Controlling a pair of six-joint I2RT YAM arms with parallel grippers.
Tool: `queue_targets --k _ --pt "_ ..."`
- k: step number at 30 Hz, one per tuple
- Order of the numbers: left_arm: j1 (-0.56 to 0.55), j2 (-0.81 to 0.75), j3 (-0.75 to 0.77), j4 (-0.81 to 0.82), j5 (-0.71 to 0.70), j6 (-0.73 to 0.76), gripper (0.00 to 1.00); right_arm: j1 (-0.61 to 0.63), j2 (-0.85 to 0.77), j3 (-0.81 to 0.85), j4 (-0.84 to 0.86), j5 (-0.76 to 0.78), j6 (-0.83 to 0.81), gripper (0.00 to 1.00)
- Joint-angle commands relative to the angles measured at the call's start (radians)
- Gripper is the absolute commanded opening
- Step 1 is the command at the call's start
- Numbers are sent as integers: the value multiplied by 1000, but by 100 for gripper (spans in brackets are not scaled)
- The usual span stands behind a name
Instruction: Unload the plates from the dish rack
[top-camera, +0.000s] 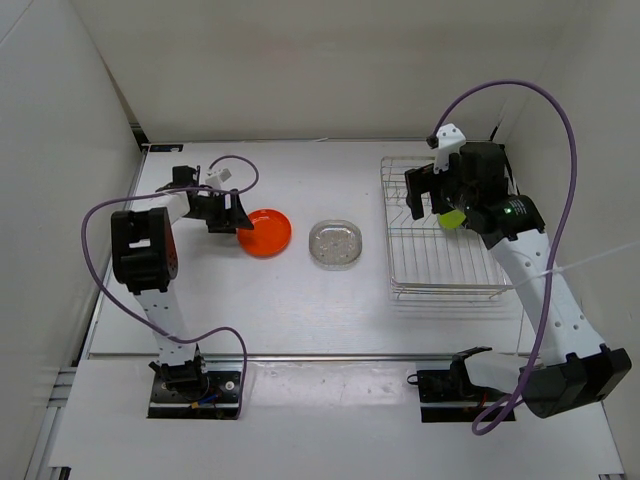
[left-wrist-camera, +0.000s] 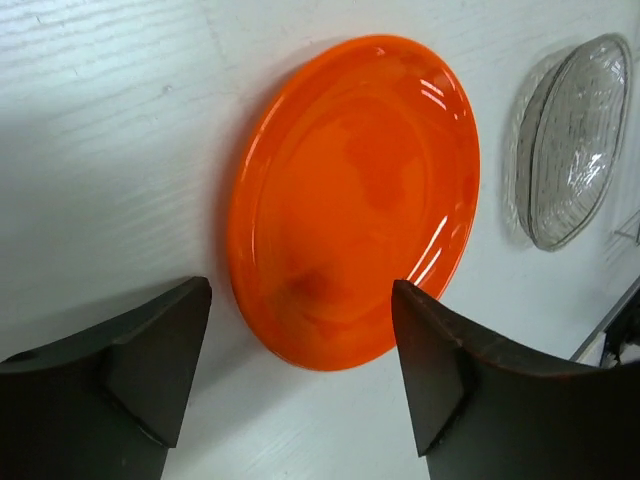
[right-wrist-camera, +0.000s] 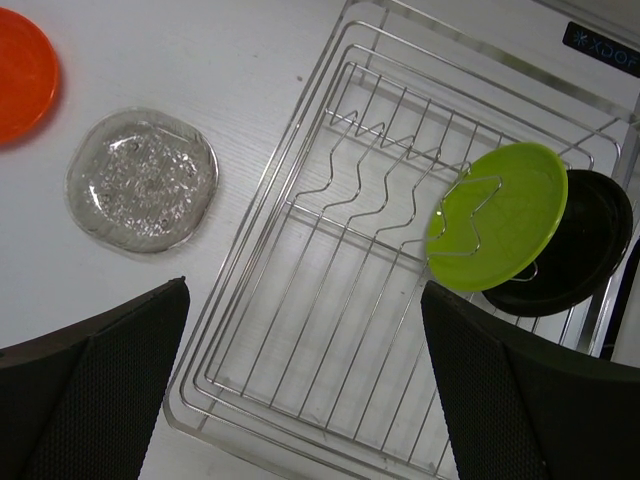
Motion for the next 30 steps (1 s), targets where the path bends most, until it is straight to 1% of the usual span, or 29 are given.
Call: queue_targets --k 1,2,3,4,6,7,10,14,15,16,17,19,20,22,26,30 --pt "1 -132 -36 0 -28 27 87 2 -12 -33 40 33 5 100" --pt "1 -155 -36 -11 -28 27 87 2 -12 -33 40 33 5 100" --pt "12 -179 -36 -25 -41 36 90 2 -12 -42 55 42 5 100" --pt "12 -236 -47 -25 -42 37 94 2 -12 -42 66 42 5 100" --pt "23 -297 -47 -36 -81 47 95 2 -12 -71 92 70 24 100" --pt "23 -359 -47 -63 -92 58 100 -7 -12 -71 117 134 37 100" --pt "23 -454 -36 -74 -161 70 100 -7 8 -71 117 177 22 100" --pt "23 -630 -6 -117 -265 60 100 -7 8 -100 133 231 -12 100" --pt "10 -659 -6 -126 -290 50 100 -18 8 -109 134 231 -22 100" --pt "-3 -689 -6 -126 -325 41 100 -18 8 -110 143 264 -22 100" --pt "-4 -742 -6 -126 -380 41 100 -28 21 -110 143 277 -22 100" --pt "-29 -788 -6 -154 -434 52 100 -38 52 -100 132 314 -35 100" --pt "-30 -828 -6 -154 -456 52 100 -47 66 -91 109 335 -35 100" --pt "-39 -859 -16 -172 -505 64 100 -57 113 -73 89 375 -35 100" --pt "-39 -940 -65 -194 -551 75 100 -87 201 -50 77 415 -53 100" --pt "-39 -1028 -176 -168 -563 95 100 -111 293 1 77 415 -64 96"
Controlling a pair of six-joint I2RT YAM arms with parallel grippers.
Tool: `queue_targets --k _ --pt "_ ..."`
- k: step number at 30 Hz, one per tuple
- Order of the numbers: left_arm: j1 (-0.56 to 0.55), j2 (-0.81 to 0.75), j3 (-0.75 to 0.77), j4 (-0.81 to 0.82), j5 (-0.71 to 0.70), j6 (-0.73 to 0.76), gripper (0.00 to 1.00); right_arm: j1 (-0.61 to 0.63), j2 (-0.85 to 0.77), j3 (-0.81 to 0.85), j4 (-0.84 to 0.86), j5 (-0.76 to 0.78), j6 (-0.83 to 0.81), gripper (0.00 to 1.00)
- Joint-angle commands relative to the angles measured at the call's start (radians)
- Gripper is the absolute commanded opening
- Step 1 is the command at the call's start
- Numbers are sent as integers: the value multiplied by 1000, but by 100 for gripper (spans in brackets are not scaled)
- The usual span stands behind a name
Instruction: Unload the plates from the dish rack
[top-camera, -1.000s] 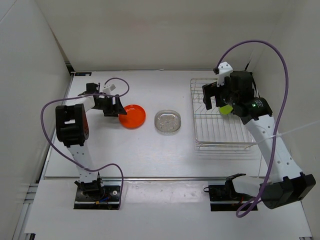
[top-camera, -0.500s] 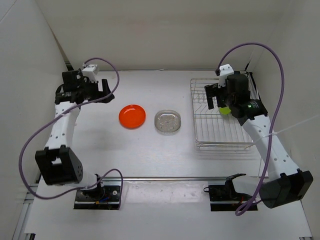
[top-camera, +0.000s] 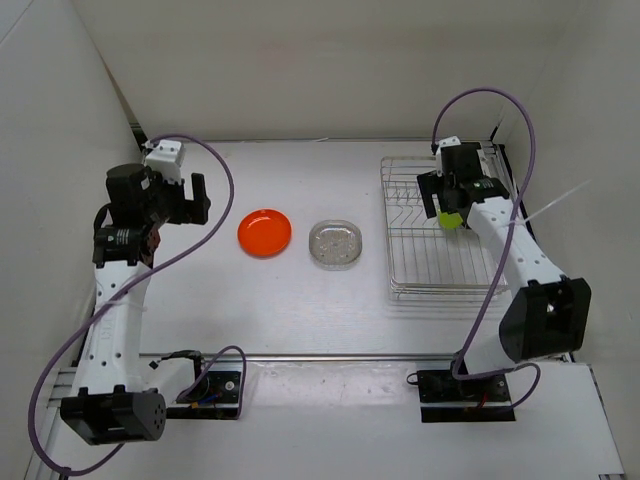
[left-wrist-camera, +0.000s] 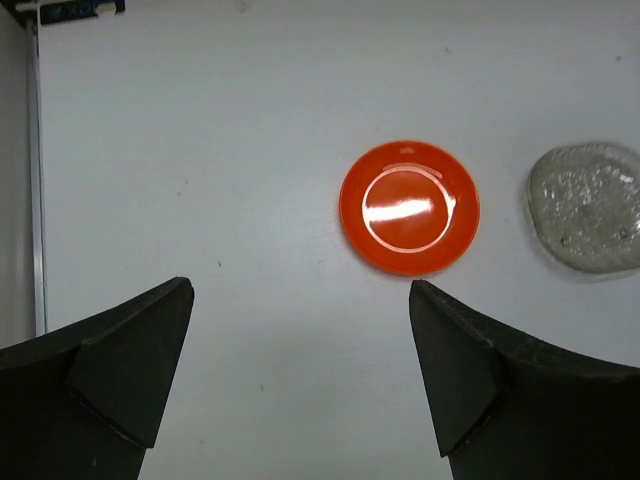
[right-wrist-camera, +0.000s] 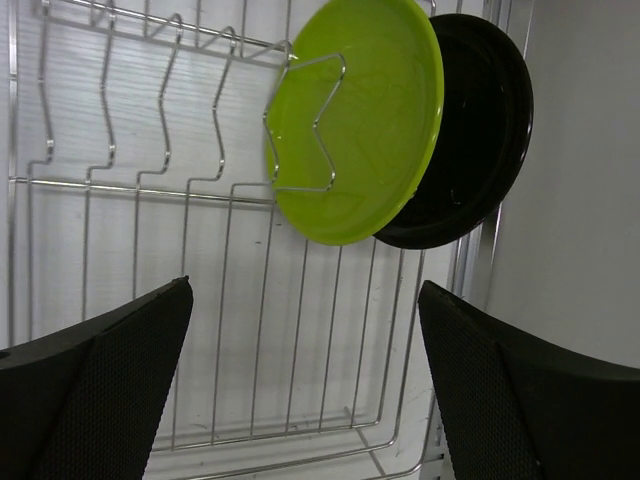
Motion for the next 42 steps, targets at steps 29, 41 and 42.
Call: queue_targets --k 29,41,42 --pt "-3 -82 -90 -24 -75 31 100 -144 383 327 42 68 -118 47" --pt "-3 -82 -109 -15 -75 22 100 -144 401 309 42 77 -109 23" --pt "-3 -82 -109 -6 -75 22 100 -144 401 309 42 77 -109 20"
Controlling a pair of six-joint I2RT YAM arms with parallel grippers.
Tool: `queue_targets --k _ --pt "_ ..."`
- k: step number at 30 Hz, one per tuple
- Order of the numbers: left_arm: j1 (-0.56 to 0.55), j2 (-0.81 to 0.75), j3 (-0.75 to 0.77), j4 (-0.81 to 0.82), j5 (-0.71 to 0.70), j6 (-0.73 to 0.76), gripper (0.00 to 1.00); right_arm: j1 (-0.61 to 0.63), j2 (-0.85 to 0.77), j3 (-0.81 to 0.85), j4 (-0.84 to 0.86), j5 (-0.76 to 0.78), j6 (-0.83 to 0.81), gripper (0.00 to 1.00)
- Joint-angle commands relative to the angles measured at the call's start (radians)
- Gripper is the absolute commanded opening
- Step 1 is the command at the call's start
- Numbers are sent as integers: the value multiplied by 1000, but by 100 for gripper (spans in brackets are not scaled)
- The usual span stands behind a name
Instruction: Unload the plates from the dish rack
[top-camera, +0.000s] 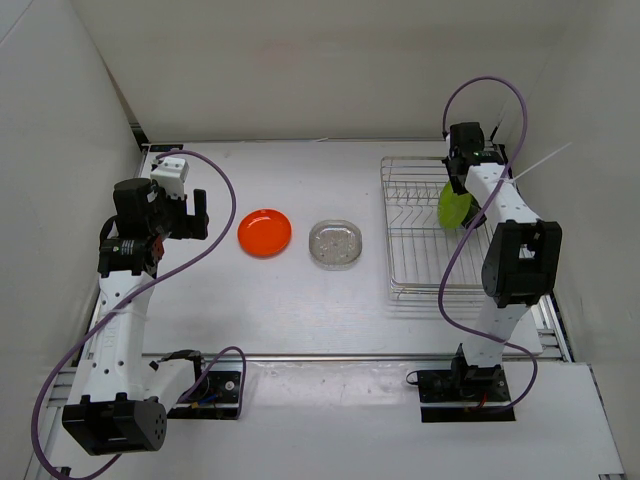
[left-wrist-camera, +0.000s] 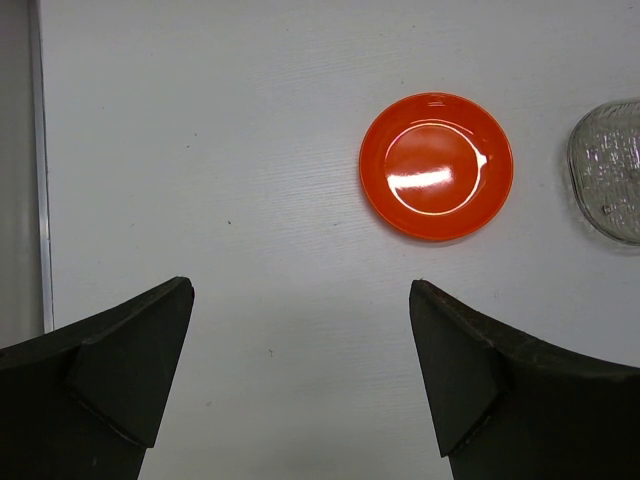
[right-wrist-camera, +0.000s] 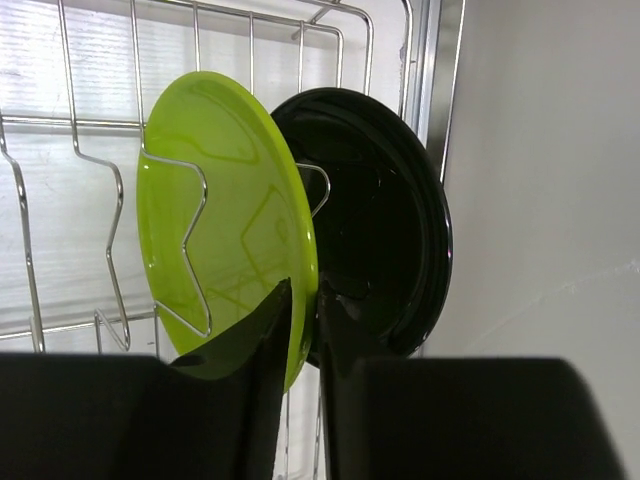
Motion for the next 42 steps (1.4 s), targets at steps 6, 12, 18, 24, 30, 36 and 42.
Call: queue_targets --k 6,12,18,24,30,36,42 --pt "-2 -13 18 18 2 -5 100 0 5 21 26 23 19 4" --pt "-2 -13 18 18 2 -5 100 0 -15 43 -9 90 86 0" --pt "-2 -13 30 18 11 -15 100 0 -56 122 -126 208 140 0" --pt "-2 31 83 18 42 -24 100 9 -203 123 -181 208 140 0" --pt "-11 88 120 31 103 -56 100 32 -328 124 -181 259 111 0" --pt "-46 201 160 83 354 -111 100 112 -476 135 -138 258 108 0" --pt "-201 357 321 84 562 -150 100 135 -572 65 -229 -326 127 0"
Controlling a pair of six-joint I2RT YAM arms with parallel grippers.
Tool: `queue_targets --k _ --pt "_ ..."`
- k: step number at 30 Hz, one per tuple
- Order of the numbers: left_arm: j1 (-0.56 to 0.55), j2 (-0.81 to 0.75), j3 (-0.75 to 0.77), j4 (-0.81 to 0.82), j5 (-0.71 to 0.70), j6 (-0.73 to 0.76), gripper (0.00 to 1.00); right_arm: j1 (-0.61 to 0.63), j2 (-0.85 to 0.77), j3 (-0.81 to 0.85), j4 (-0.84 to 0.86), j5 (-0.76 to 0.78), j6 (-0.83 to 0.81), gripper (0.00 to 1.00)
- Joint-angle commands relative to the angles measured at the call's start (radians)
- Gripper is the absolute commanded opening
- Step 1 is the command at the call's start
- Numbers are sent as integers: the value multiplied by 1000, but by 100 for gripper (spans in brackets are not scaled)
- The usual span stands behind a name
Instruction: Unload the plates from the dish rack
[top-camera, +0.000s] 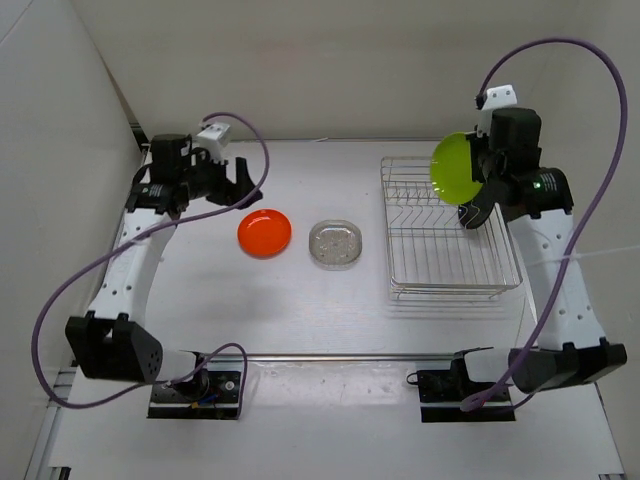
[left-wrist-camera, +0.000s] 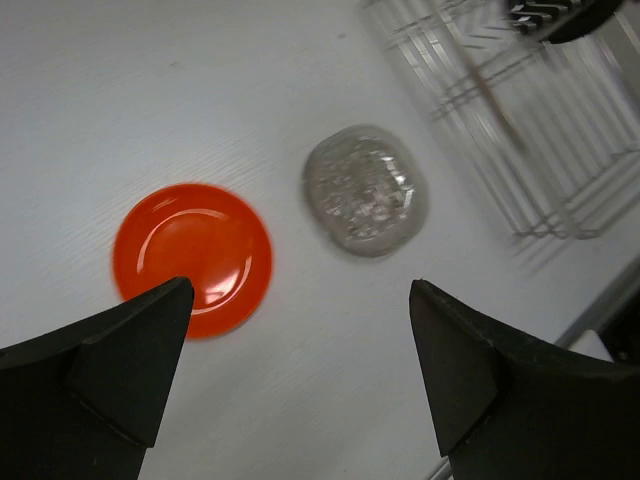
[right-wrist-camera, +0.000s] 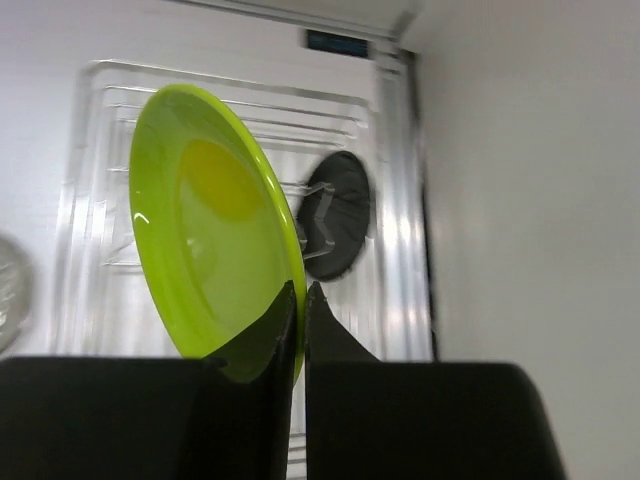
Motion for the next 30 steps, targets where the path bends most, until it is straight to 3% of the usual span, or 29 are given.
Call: queue_targets --k 1,3,9,18,25,28,29,30 --pt "-98 77 152 12 199 -48 100 26 -59 -76 5 -327 -14 0" --pt "-172 130 216 -33 220 -48 100 26 -93 -168 36 -378 -14 0" --pt "-312 279 379 -88 243 -34 100 55 -125 -248 58 -730 -30 0" --pt "-507 469 491 -127 132 -2 100 92 9 -128 58 -833 -21 0" --pt "-527 510 562 -137 52 -2 96 133 23 -108 39 -821 -21 0" --pt "-527 510 562 -137 52 -2 84 143 33 -99 39 -821 -21 0" --pt "-527 510 562 -137 52 -2 70 143 33 -90 39 -821 -21 0" --pt "-527 510 562 -137 41 -11 64 143 33 -90 39 -821 -21 0"
